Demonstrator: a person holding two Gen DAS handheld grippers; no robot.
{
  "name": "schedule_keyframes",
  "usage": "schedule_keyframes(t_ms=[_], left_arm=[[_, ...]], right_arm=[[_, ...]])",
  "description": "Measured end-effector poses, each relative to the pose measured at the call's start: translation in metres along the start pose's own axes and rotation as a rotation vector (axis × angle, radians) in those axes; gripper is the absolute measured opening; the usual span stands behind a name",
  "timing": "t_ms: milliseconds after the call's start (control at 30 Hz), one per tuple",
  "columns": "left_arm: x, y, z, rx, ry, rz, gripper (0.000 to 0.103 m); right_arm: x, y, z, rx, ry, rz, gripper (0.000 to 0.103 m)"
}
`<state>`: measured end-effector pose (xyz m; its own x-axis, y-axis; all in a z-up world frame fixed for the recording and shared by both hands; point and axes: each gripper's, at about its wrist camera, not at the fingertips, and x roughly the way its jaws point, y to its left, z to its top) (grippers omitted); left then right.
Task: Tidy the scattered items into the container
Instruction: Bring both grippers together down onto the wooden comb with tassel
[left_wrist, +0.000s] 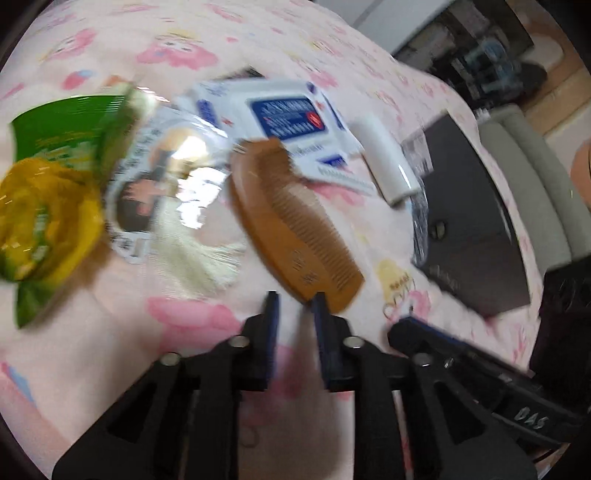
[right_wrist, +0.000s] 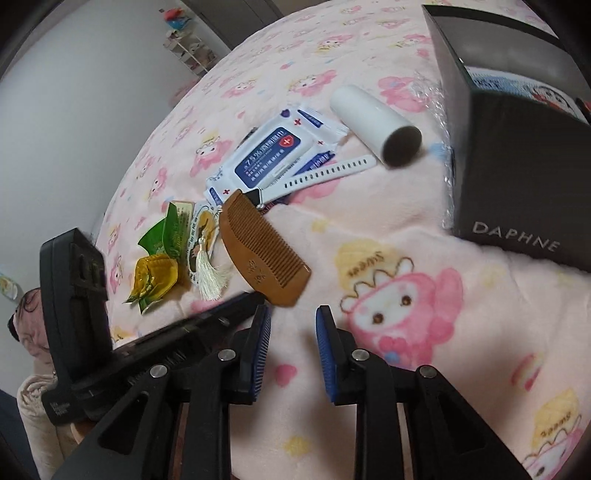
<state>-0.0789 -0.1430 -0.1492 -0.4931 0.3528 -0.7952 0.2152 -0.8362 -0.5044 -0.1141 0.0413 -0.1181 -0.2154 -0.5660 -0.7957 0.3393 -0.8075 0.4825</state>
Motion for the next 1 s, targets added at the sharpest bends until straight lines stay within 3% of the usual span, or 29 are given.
schedule_keyframes(t_ms=[233,333,367,467,567,733,1000], left_arm=[[0.01,0.024,0.034,-0.113,0.005,-0.024,0.044],[0.018,0.027,0.044,-0.143,0.003,-0.032,0.052],[0.021,0.026,0.045,-0.147,0.001,-0.035,0.052],[0.023,0.016,0.047,-0.09,-0.01,-0.016,0.034],[0.017,0.009,0.043,-0.046,-0.032,0.004,0.033],[0.012,0.0,0.031,-0.015,-0.013,-0.039,0.031],[0.007,-0.037,-0.004,0.037,0.04,-0.132,0.031]], right_arm=[[0.019,0.001,0.005,0.001,0.05,0.018,0.023],[0.032,-0.002,0.012,0.012,0.056,0.041,0.03],[0.037,-0.003,0.015,0.017,0.058,0.049,0.031],[0.049,-0.008,0.016,0.04,0.059,0.074,0.031],[0.053,-0.012,0.015,0.062,0.051,0.099,0.031],[0.034,-0.02,0.009,0.091,0.023,0.126,0.03],[-0.009,-0.039,-0.015,0.101,0.005,0.066,0.03]])
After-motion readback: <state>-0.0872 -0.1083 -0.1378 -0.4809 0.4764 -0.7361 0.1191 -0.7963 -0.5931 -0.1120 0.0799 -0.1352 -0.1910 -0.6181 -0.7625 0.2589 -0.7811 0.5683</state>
